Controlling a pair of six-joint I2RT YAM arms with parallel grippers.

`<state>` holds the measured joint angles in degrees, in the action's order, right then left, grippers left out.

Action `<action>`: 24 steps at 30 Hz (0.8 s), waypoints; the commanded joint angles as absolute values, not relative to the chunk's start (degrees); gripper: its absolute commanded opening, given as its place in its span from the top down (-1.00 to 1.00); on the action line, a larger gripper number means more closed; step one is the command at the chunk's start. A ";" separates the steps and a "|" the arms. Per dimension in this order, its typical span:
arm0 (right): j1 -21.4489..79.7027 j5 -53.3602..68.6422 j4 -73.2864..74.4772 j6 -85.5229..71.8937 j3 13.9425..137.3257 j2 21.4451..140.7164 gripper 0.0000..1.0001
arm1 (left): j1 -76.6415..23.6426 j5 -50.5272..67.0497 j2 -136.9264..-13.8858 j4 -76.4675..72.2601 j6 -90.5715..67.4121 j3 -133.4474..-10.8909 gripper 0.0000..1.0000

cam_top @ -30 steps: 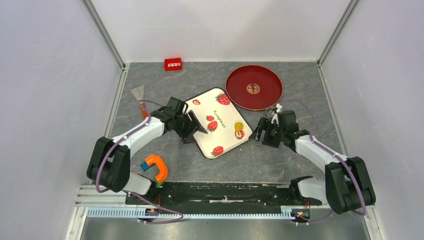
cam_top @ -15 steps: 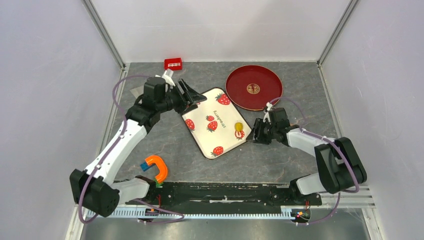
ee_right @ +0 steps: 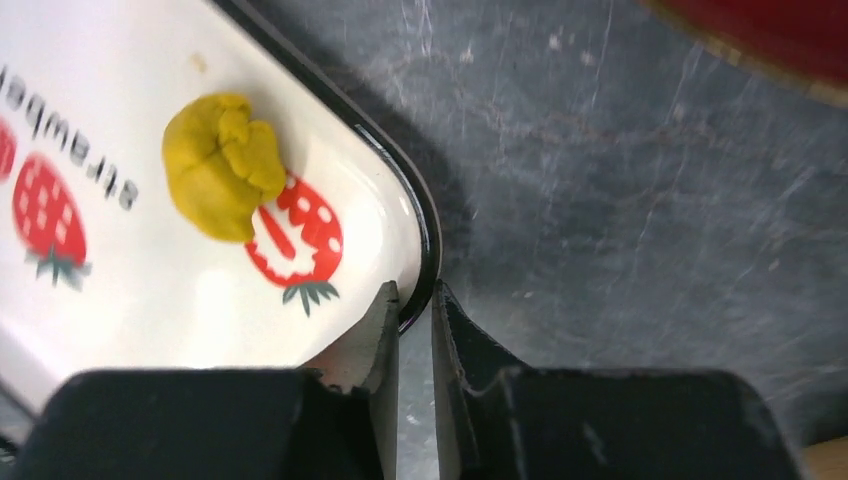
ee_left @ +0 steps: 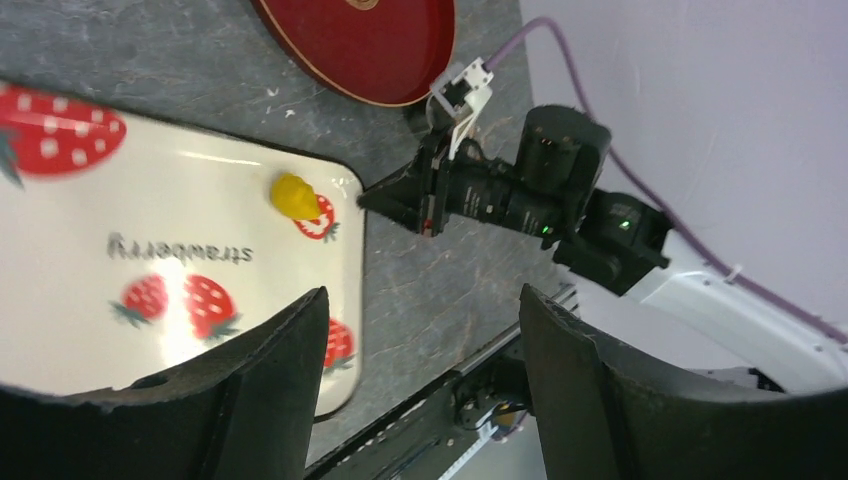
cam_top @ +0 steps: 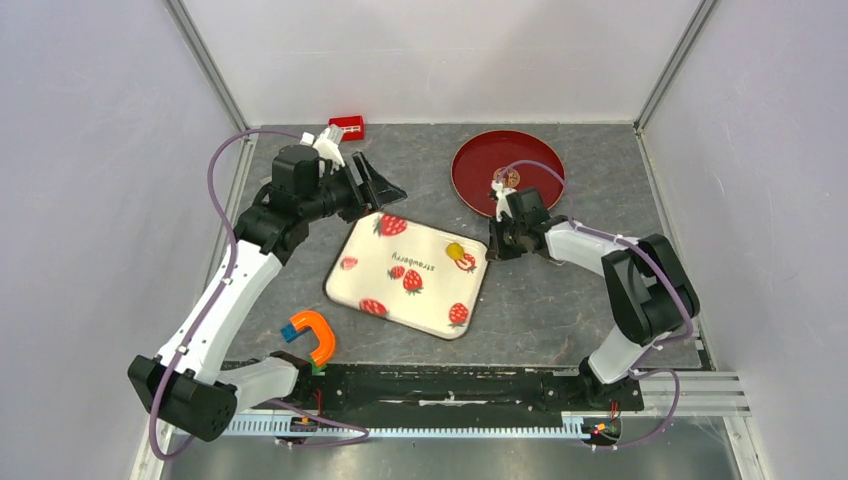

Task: Roll out the dumpling wrappers from the dough

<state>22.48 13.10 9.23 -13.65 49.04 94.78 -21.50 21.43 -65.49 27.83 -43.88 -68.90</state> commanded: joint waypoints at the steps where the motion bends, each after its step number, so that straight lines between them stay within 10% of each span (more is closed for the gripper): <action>1: 23.63 2.11 19.85 2.18 53.97 98.53 0.74 | -21.27 21.47 -67.57 33.98 -35.49 -72.97 -0.49; 12: 23.53 -0.26 25.28 -3.25 66.05 94.79 -0.33 | -19.02 18.11 -73.92 42.09 -34.00 -70.12 -0.51; 24: 17.94 17.04 24.08 -10.27 49.83 88.04 -0.44 | -5.30 17.92 -79.93 50.46 -34.61 -53.07 -0.54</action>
<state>19.75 9.30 24.14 -7.44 56.60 90.67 -9.80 17.93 -78.63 46.87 -36.34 -58.50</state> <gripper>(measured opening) 0.717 0.764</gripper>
